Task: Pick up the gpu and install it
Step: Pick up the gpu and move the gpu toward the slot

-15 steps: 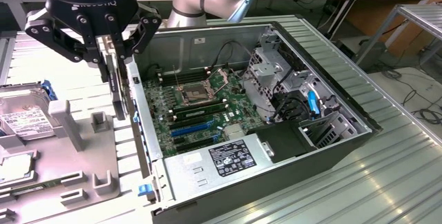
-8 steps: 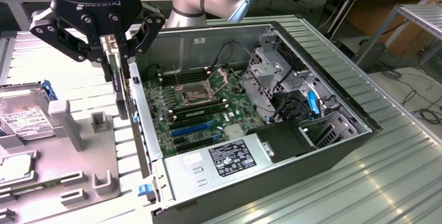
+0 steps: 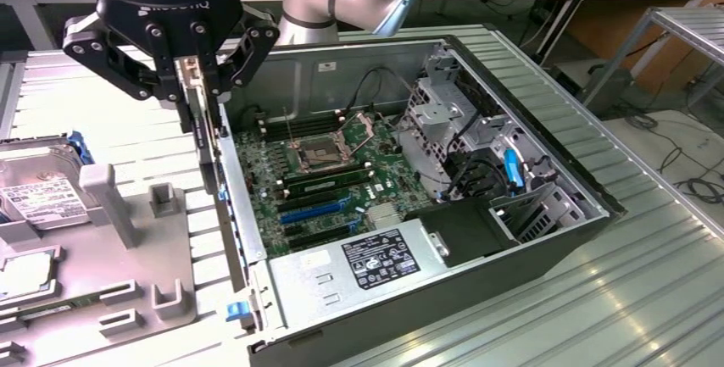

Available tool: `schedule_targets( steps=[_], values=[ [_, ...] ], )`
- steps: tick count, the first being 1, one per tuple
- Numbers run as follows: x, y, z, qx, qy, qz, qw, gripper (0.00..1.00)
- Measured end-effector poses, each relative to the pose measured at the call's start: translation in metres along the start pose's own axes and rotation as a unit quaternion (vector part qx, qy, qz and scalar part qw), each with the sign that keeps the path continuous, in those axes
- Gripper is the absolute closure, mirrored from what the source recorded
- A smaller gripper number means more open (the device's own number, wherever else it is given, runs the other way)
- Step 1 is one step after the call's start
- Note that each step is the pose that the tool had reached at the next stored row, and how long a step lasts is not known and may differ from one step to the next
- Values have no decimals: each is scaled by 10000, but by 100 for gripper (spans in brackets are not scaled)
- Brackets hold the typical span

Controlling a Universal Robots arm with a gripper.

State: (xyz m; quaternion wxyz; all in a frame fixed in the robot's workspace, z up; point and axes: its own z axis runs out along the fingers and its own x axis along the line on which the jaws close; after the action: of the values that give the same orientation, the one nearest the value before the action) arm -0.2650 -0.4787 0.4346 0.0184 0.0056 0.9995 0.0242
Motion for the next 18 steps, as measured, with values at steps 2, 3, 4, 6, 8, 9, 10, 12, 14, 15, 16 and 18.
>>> schedule_targets(
  steps=[2, 3, 4, 6, 8, 9, 10, 12, 14, 15, 16, 18],
  values=[
    [-14, 0, 1, 0, 0, 0, 10000, 73],
    [-20, 0, 1, 0, 0, 0, 10000, 73],
    [-29, 0, 1, 0, 0, 0, 10000, 73],
    [-50, 0, 2, 0, 0, 0, 10000, 73],
    [-72, 1, 2, 0, 0, 0, 10000, 73],
    [-79, 1, 3, 0, 0, 0, 10000, 73],
    [-85, 1, 3, 0, 0, 0, 10000, 73],
    [-100, 1, 4, 0, 0, 0, 10000, 73],
    [-114, 1, 4, 0, 0, 0, 10000, 73],
    [-125, 1, 4, 0, 0, 0, 10000, 73],
    [-133, 1, 5, 0, 0, 0, 10000, 73],
    [-158, 2, 6, 0, 0, 0, 10000, 73]
  ],
)
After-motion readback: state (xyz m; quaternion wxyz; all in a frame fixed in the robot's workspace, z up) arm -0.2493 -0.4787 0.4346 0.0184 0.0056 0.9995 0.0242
